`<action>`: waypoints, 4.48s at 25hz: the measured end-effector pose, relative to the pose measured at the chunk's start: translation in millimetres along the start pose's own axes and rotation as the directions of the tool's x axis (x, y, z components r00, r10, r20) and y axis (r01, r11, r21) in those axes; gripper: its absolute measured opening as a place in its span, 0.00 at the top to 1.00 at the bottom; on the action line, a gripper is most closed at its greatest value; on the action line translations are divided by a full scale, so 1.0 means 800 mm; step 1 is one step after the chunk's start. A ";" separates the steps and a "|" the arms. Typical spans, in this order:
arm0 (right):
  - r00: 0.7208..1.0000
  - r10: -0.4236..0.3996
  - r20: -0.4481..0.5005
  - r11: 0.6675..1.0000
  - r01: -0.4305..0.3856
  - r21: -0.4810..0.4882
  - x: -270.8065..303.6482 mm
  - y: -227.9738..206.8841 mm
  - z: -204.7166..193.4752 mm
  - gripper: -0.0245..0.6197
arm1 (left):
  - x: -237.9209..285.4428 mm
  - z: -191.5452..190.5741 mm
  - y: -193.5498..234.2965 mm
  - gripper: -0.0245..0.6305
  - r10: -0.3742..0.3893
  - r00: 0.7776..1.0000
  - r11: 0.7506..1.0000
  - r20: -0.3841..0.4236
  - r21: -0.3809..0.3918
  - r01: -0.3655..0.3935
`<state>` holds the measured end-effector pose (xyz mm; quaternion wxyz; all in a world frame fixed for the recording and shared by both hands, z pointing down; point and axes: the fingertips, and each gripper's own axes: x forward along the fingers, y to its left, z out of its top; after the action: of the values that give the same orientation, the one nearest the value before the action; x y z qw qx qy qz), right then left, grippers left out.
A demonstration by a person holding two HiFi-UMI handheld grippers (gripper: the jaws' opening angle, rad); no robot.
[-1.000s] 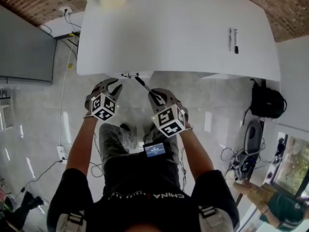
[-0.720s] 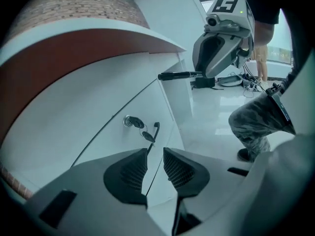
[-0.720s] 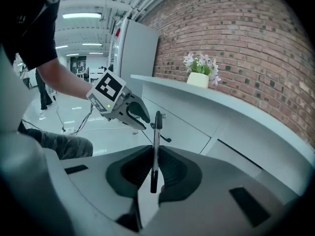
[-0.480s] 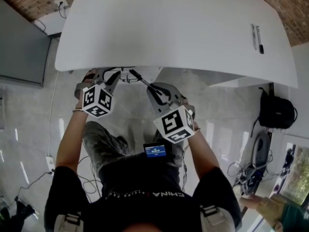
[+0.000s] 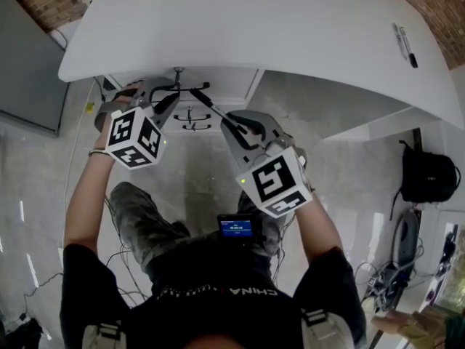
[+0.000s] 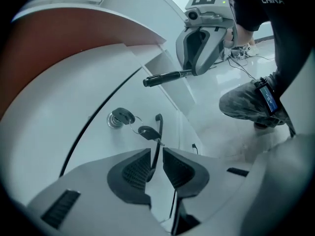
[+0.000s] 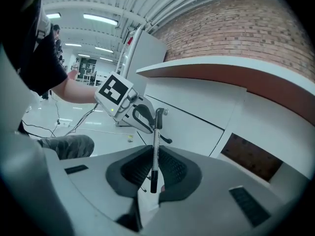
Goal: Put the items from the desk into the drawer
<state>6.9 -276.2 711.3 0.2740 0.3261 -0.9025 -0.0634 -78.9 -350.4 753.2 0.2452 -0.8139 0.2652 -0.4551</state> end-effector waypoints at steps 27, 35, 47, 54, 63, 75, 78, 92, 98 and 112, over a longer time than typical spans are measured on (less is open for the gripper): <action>0.989 0.106 -0.102 0.994 -0.108 -0.017 -0.015 0.000 0.012 0.89 | -0.011 0.000 -0.012 0.90 -0.079 0.991 0.997 -0.106 -0.005 0.079; 0.986 0.122 -0.114 0.990 -0.129 -0.058 -0.035 0.001 0.020 0.89 | -0.032 0.003 -0.035 0.90 -0.105 0.988 0.994 -0.110 -0.024 0.103; 0.966 0.225 -0.126 0.970 -0.234 -0.063 -0.057 -0.012 0.057 0.89 | -0.065 0.008 -0.068 0.90 -0.163 0.983 0.986 -0.081 -0.056 0.159; 0.955 0.272 -0.116 0.955 -0.283 -0.088 -0.066 -0.017 0.077 0.89 | -0.080 0.011 -0.088 0.90 -0.171 0.983 0.984 -0.066 -0.069 0.167; 0.938 0.314 -0.147 0.941 -0.328 -0.083 -0.047 -0.020 0.077 0.89 | -0.087 0.007 -0.118 0.91 -0.130 0.988 0.989 -0.082 -0.081 0.124; 0.874 0.406 -0.267 0.887 -0.448 -0.115 0.001 0.021 0.069 0.89 | -0.088 0.004 -0.150 0.91 -0.060 0.994 0.997 -0.094 -0.062 0.054; 0.847 0.431 -0.312 0.866 -0.485 -0.119 0.019 0.035 0.063 0.89 | -0.088 0.005 -0.153 0.91 -0.049 0.994 0.997 -0.095 -0.062 0.043; 0.723 0.435 -0.537 0.817 -0.567 -0.101 0.103 0.074 0.008 0.89 | -0.084 -0.003 -0.165 0.91 0.005 0.997 0.999 -0.077 -0.039 -0.008; 0.706 0.432 -0.561 0.826 -0.560 -0.070 0.121 0.077 -0.015 0.89 | -0.085 -0.005 -0.170 0.91 0.012 0.998 1.000 -0.065 -0.026 -0.014; 0.710 0.440 -0.551 0.819 -0.568 -0.078 0.139 0.086 -0.031 0.89 | -0.085 -0.003 -0.170 0.91 0.011 0.999 0.999 -0.047 -0.035 -0.013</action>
<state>-89.4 -290.2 802.8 0.5465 0.0340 -0.8367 -0.0068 -83.4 -205.3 800.0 0.2272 -0.8056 0.2836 -0.4679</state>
